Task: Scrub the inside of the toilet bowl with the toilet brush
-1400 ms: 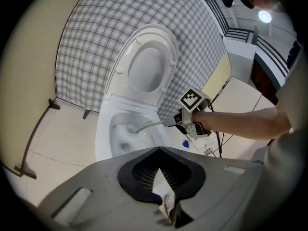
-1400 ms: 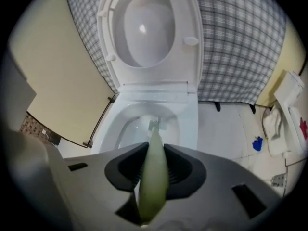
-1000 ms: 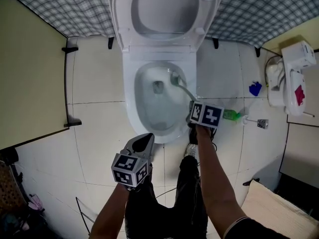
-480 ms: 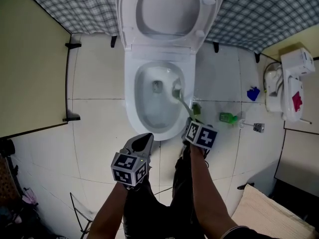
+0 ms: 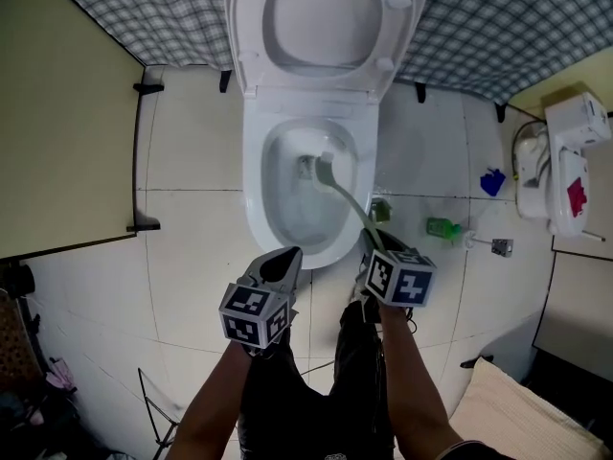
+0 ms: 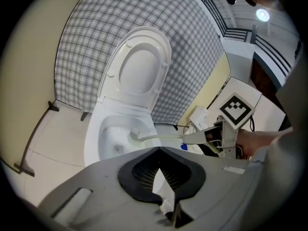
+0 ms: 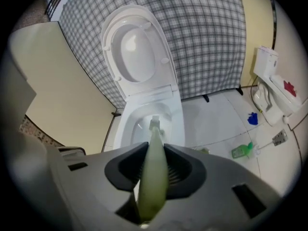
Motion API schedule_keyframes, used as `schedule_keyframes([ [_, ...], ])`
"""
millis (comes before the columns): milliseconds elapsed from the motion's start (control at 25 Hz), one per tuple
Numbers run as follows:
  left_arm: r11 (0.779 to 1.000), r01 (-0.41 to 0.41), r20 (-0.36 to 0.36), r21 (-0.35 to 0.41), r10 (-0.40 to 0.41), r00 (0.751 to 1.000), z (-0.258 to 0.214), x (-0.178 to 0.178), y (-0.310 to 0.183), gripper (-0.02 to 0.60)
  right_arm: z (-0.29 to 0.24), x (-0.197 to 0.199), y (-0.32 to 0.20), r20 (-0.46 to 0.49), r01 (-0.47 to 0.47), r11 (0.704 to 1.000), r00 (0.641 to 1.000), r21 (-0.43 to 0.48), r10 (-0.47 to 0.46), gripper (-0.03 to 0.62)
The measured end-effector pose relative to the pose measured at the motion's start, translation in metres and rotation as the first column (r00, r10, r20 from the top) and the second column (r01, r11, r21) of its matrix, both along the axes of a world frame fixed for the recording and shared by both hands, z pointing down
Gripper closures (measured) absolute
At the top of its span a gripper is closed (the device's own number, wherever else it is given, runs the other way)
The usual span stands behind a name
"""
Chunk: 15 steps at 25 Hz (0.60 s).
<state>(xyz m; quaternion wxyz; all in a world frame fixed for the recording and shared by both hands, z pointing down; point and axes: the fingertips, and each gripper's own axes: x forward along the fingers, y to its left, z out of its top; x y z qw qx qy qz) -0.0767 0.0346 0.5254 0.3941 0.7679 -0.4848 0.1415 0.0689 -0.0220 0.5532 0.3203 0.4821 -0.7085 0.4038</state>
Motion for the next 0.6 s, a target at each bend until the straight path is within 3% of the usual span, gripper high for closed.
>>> schedule_keyframes([
  [320,0.999,-0.033,0.002,0.038,0.033,0.999,-0.014,0.030,-0.021,0.572,-0.080,0.054,-0.022,0.040,-0.013,0.985,0.999,0.172,0.006,0.488],
  [600,0.995,-0.065,-0.047,0.072,0.069,0.997,-0.017,0.079,-0.033,0.572,-0.095,0.124,-0.020,-0.012,-0.044,0.975,0.999,0.217,0.047,0.488],
])
